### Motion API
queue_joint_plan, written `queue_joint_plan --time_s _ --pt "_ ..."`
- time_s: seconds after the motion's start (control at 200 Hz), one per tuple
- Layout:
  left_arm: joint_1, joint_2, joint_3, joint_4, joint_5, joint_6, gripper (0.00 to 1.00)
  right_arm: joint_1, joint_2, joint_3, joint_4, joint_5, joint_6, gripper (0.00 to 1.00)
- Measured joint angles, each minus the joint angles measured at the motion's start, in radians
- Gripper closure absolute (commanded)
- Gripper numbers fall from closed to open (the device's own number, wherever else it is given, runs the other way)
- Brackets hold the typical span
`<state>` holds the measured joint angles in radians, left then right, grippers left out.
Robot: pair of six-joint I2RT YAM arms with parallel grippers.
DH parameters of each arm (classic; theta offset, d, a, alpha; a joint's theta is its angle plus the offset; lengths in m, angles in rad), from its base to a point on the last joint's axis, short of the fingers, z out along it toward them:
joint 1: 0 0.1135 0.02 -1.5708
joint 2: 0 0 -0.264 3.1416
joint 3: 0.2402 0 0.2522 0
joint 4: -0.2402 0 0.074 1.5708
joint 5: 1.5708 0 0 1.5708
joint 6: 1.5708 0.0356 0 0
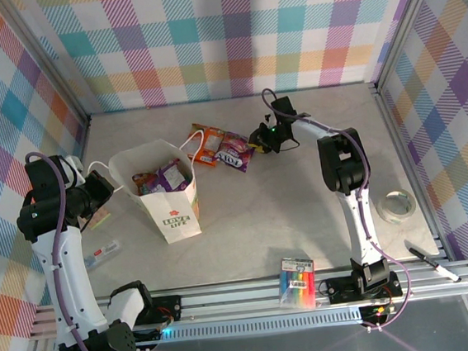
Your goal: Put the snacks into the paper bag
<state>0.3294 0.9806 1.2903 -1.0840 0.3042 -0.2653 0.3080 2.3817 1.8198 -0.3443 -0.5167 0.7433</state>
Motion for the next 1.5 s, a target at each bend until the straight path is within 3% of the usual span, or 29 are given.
queue_joint_plan --time_s 0.48,1.5 --pt "0.0 -0.006 0.0 -0.002 0.0 0.001 0.93 0.006 -0.037 -0.022 -0.059 0.046 -0.079 0.9" --pt "0.0 -0.033 0.012 -0.025 0.0 0.027 0.93 0.037 -0.333 -0.093 -0.285 0.258 -0.274 1.0"
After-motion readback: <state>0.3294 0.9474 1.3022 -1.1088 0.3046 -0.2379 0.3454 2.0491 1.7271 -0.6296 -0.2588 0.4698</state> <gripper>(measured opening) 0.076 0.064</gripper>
